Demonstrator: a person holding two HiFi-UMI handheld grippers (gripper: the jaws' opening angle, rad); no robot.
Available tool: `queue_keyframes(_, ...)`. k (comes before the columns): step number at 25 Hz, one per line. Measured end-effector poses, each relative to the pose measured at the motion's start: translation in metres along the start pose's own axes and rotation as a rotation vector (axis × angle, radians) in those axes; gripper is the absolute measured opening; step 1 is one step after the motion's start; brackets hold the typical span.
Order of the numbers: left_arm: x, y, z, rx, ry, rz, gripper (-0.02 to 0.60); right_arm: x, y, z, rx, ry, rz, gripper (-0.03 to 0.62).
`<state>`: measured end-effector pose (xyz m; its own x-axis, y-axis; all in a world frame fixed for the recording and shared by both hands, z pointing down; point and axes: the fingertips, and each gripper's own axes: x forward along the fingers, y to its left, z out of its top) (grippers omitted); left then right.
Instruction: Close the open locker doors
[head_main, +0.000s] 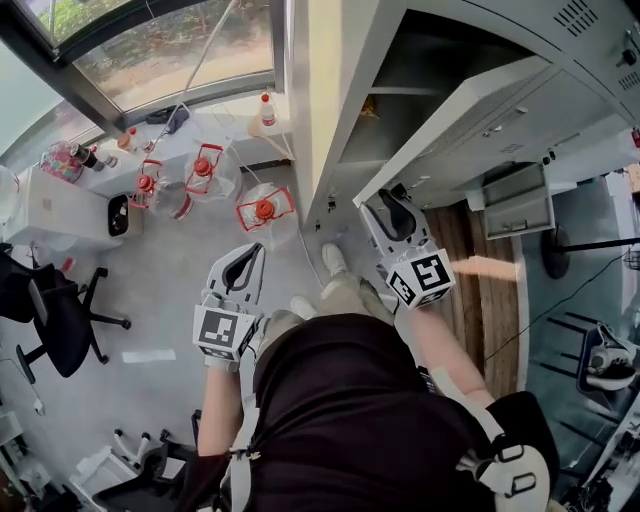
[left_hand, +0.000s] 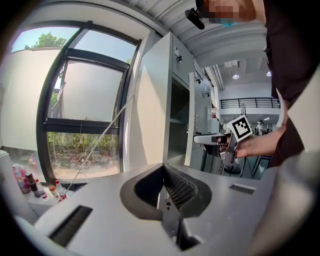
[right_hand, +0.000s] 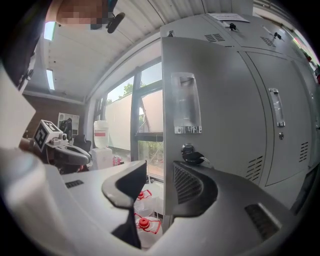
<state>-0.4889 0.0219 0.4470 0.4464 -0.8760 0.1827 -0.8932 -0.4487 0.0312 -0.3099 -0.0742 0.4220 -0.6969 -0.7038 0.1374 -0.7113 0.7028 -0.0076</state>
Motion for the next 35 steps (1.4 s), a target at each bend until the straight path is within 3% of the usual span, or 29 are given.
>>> queue_keyframes(20,-0.005,0.040,-0.001,-0.018,0.012,0.138,0.009,0.077,-0.010,0.007,-0.024,0.016,0.083,0.175)
queue_keyframes(35,0.008,0.046,0.004,-0.026,0.004,0.176,0.009,0.099,-0.022,0.011,-0.023,0.014,0.119,0.190)
